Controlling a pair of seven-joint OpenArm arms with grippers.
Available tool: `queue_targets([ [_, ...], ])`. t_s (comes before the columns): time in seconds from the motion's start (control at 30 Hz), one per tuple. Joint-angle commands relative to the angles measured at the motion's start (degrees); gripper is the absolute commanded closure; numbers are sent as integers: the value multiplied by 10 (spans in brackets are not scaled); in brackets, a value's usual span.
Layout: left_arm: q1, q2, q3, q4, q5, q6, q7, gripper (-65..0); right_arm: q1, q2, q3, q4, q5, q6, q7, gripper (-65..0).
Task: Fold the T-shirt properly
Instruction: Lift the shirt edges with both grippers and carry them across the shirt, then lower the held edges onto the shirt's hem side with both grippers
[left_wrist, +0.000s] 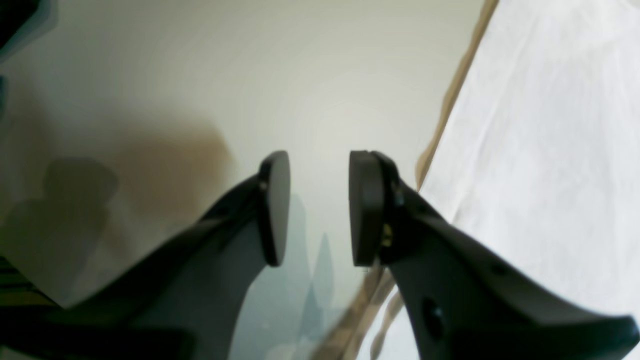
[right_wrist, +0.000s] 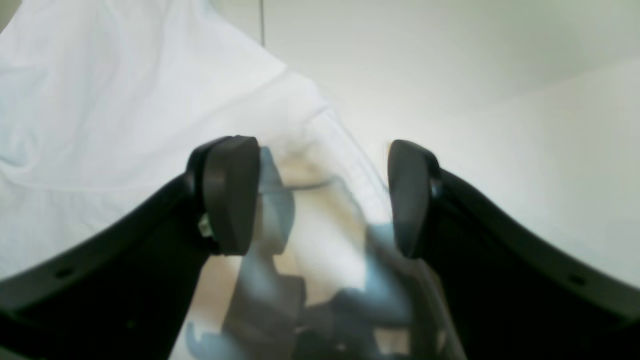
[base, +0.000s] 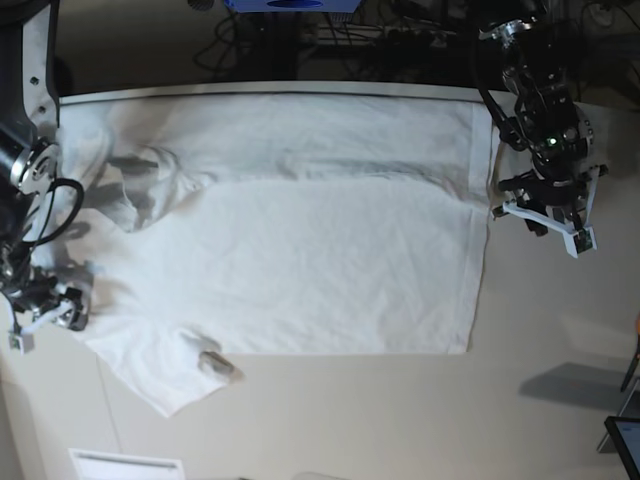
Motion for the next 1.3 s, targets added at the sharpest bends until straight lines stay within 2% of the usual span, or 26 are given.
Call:
queue_targets([
  [0.0, -6, -6, -4, 8, 4, 0, -12, -202, 19, 3, 0, 8, 4, 4, 11, -389],
  [0.23, -13, -6, -6, 5, 3, 0, -12, -202, 18, -4, 0, 11, 4, 4, 12, -386],
  [0.37, -52, -7, -1, -27, 3, -6, -12, -205, 18, -5, 1, 11, 4, 4, 12, -363],
  [0.47, -101, -9, -6, -94, 2, -44, -12, -205, 18, -5, 1, 11, 4, 4, 12, -242],
  [0.57, -153, -8, -7, -160, 2, -90, -12, -205, 18, -5, 1, 11, 4, 4, 12, -86],
  [0.63, -188, -8, -7, -198, 2, -96, -13, -205, 18, -5, 1, 11, 4, 4, 12, -4],
  [0.73, -242, -8, -7, -257, 2, -96, -24, -205, 18, -12, 1, 11, 4, 4, 12, -6],
  [0.83, -305, -9, -7, -359, 2, -96, -62, -220, 18, -15, 1, 11, 4, 4, 12, -4],
  [0.97, -388, -22, -7, -510, 2, -96, -110, -380, 17, -16, 1, 11, 4, 4, 12, -4],
  [1.0, -400, -23, -7, -536, 2, -96, -124, -395, 17, -16, 1, 11, 4, 4, 12, -4],
  [1.27, -511, -47, -2, -752, 2, -98, -235, -401, 16, -15, 0, 11, 4, 7, 12, -4],
])
